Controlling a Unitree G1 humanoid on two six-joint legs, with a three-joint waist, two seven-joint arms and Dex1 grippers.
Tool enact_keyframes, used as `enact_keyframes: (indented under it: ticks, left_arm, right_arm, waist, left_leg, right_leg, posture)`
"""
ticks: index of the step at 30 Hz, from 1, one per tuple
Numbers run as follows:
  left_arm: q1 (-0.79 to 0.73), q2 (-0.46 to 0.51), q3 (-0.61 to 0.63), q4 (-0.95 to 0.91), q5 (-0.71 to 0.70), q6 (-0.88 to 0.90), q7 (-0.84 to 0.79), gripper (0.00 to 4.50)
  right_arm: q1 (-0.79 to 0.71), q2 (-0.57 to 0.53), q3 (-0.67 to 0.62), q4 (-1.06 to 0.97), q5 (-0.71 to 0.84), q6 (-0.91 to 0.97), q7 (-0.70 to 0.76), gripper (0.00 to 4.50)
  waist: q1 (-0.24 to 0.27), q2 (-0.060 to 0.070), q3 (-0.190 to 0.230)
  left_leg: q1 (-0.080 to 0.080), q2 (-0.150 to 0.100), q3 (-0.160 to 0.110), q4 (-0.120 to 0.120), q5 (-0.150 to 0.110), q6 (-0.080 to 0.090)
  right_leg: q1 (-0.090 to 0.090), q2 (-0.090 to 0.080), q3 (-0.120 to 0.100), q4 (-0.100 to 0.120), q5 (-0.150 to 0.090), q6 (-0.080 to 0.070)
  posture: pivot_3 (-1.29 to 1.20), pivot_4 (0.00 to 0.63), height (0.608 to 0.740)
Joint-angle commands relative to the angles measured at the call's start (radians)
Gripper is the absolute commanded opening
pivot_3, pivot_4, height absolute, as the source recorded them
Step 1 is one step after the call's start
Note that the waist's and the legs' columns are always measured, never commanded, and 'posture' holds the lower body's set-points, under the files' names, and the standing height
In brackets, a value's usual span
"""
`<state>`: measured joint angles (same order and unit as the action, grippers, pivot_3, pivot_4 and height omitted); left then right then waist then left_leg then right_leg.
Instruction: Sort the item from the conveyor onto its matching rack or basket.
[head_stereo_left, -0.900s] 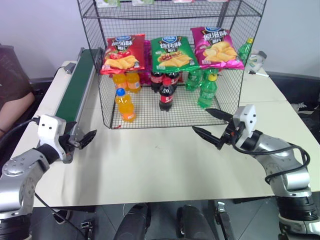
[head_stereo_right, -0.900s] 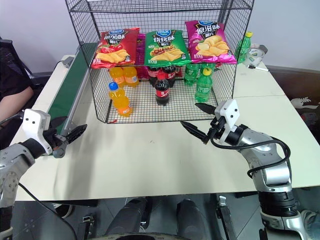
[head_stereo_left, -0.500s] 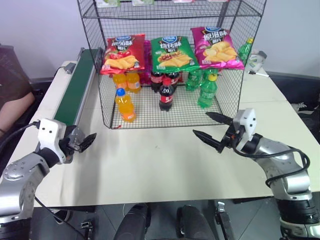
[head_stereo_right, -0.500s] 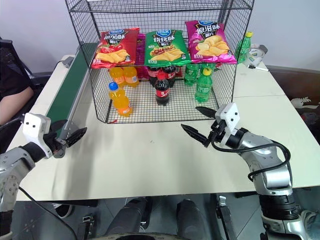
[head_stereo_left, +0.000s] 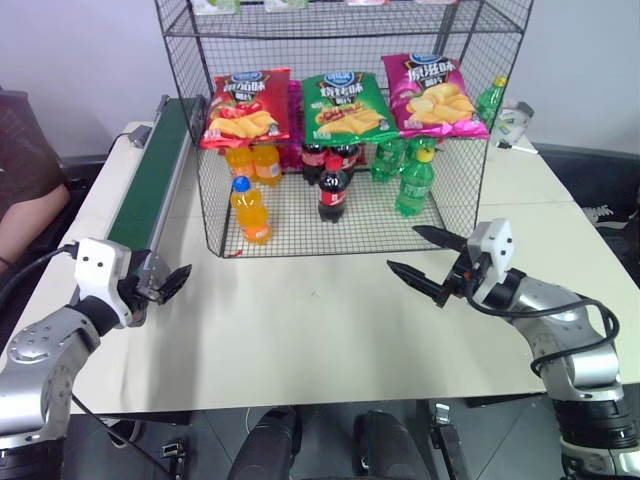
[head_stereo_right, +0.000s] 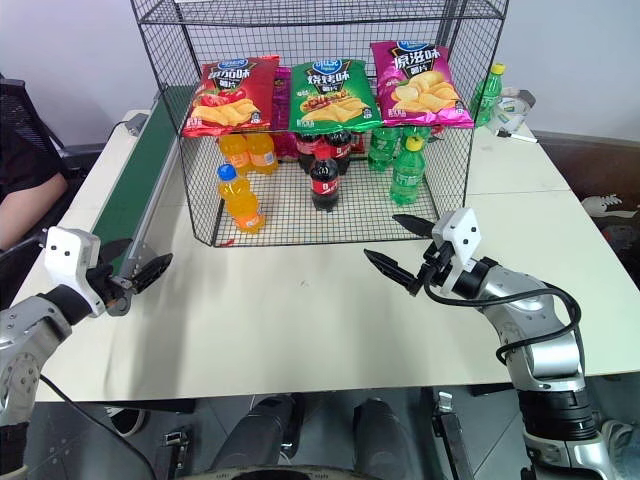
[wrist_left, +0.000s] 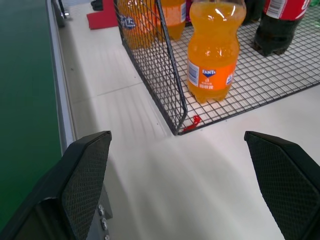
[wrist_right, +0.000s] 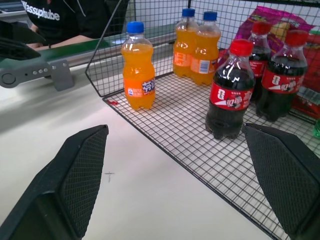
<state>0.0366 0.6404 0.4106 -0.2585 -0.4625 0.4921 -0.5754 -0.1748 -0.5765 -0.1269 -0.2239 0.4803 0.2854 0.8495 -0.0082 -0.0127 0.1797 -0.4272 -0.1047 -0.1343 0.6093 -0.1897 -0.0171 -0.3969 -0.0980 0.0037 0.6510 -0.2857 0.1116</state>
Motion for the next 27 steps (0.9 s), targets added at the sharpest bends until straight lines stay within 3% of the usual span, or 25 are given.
enact_keyframes:
  ticks: [1, 27]
  left_arm:
    - [-0.002, -0.002, 0.028, -0.017, 0.001, -0.028, 0.009, 4.46]
    - [-0.007, -0.001, 0.023, 0.001, 0.009, -0.057, 0.014, 4.46]
  right_arm:
    - [-0.027, 0.002, -0.009, -0.002, -0.001, -0.028, 0.003, 4.50]
    - [-0.067, 0.005, 0.012, -0.033, 0.004, 0.011, -0.030, 4.50]
  waist:
    - [0.000, 0.000, 0.000]
    - [0.000, 0.000, 0.000]
  left_leg:
    - [0.000, 0.000, 0.000, 0.000, 0.000, 0.000]
    - [0.000, 0.000, 0.000, -0.001, 0.000, 0.000]
  right_leg:
    - [0.000, 0.000, 0.000, 0.000, 0.000, 0.000]
    - [0.000, 0.000, 0.000, -0.001, 0.000, 0.000]
  posture:
    - [0.00, 0.150, 0.740]
    - [0.00, 0.150, 0.740]
